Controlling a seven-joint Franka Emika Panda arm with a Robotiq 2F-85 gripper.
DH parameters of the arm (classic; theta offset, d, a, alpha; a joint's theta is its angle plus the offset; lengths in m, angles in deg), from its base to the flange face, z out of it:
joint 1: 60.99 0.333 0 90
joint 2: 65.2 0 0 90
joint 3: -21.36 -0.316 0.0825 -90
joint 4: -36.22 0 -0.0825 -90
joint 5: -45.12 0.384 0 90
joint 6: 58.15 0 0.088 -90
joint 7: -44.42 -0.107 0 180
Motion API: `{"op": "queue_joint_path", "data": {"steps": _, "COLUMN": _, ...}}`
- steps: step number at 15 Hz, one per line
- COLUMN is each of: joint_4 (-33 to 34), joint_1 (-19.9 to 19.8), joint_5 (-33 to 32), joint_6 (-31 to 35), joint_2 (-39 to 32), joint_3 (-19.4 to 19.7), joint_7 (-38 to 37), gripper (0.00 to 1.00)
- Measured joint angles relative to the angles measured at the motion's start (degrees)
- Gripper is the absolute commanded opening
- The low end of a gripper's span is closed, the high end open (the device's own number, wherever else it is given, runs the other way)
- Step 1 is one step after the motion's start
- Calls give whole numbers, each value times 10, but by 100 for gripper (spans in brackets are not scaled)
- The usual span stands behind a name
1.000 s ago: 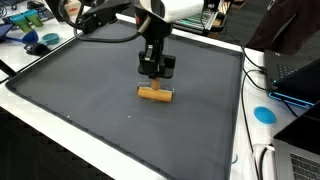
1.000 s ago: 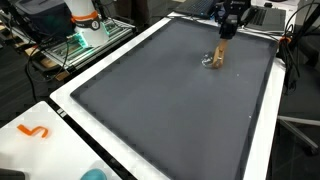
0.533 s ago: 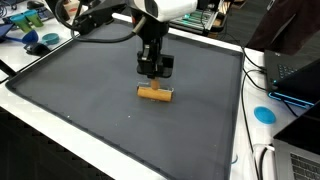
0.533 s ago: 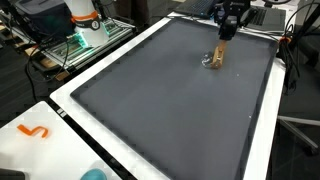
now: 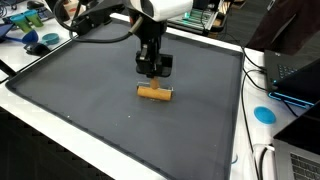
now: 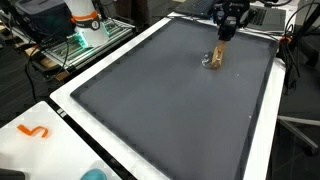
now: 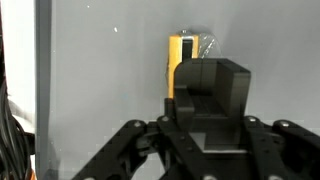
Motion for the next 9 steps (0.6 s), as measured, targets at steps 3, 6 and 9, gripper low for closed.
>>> {"op": "queue_joint_path", "data": {"steps": 3, "joint_4": -2, "joint_1": 1, "joint_5": -3, "joint_6": 0, "joint_2": 1, "joint_3": 0, "joint_7": 0, "gripper": 23}}
{"op": "queue_joint_path", "data": {"steps": 6, "joint_4": -5, "joint_1": 3, "joint_5": -8, "joint_6": 0, "joint_2": 3, "joint_3": 0, "joint_7": 1, "gripper": 23}}
{"op": "queue_joint_path", "data": {"steps": 9, "joint_4": -11, "joint_1": 5, "joint_5": -15, "joint_6": 0, "joint_2": 6, "joint_3": 0, "joint_7": 1, "gripper": 23}}
